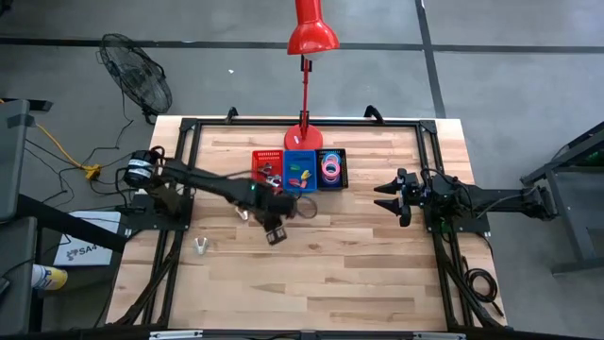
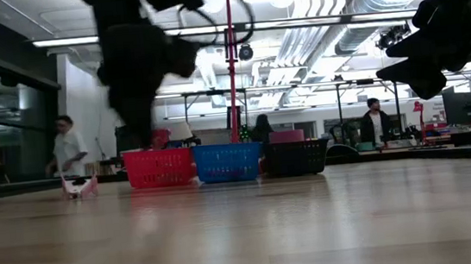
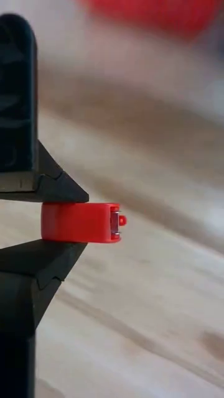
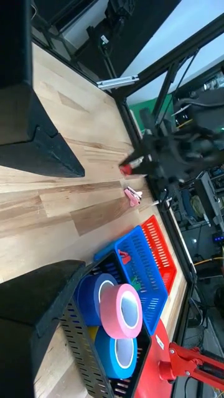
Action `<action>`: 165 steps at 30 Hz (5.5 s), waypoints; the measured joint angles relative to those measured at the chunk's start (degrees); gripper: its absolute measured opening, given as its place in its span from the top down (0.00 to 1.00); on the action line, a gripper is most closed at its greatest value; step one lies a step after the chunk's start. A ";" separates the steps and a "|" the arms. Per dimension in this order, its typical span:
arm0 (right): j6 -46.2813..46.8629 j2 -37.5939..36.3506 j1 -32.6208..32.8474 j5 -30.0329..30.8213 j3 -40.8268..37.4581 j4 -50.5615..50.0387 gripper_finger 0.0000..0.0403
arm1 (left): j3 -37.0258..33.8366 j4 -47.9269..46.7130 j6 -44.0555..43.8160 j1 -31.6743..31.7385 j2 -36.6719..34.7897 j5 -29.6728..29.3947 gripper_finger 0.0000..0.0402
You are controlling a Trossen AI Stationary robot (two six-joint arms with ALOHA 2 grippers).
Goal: Pick and place Stapler, Stapler remover, tape
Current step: Put the red stapler into the blue basket, then put the pink staple remover into the red basket
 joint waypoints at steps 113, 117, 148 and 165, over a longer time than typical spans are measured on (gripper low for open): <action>-0.01 0.07 0.00 0.00 0.01 0.00 0.45 | -15.99 -4.52 -45.28 -4.90 -13.52 -10.28 0.29; 0.00 0.07 -0.02 0.00 0.00 0.00 0.45 | -16.01 -0.52 -45.50 -4.47 -10.82 -10.31 0.22; 0.00 -0.09 -0.01 0.00 0.00 0.00 0.45 | -15.99 -4.63 -72.06 -7.33 -2.49 -17.95 0.19; -0.01 -0.02 -0.01 0.00 -0.01 0.00 0.45 | -17.00 -4.03 -72.05 -3.96 0.90 -19.65 0.19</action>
